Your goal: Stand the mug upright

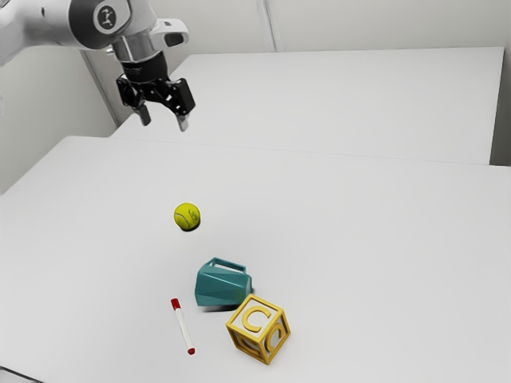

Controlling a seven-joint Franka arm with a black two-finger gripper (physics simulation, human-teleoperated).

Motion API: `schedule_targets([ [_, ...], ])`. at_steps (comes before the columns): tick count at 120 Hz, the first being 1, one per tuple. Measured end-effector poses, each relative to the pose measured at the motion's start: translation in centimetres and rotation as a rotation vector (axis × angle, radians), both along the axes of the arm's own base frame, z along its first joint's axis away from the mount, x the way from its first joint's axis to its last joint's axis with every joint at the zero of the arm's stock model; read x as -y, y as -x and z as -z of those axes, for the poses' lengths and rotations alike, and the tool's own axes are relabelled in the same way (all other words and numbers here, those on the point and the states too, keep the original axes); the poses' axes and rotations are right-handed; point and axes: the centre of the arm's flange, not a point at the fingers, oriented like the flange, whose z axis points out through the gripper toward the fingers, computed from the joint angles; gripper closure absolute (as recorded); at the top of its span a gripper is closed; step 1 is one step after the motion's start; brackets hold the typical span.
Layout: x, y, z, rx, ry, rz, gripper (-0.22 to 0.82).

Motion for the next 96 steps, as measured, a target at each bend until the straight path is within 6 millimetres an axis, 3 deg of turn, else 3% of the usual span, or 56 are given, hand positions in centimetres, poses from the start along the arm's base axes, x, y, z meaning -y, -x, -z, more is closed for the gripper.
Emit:
schedule_targets([
  [28,0.8,0.7,-0.5,-0.008,-0.004,0.012,0.00],
  [48,0.7,1.3,0.4,-0.049,0.022,0.004,0.00],
  [76,0.3,3.5,4.8,-0.127,0.152,-0.041,0.00],
  [96,-3.8,5.5,8.7,-0.118,0.272,-0.109,0.00],
])
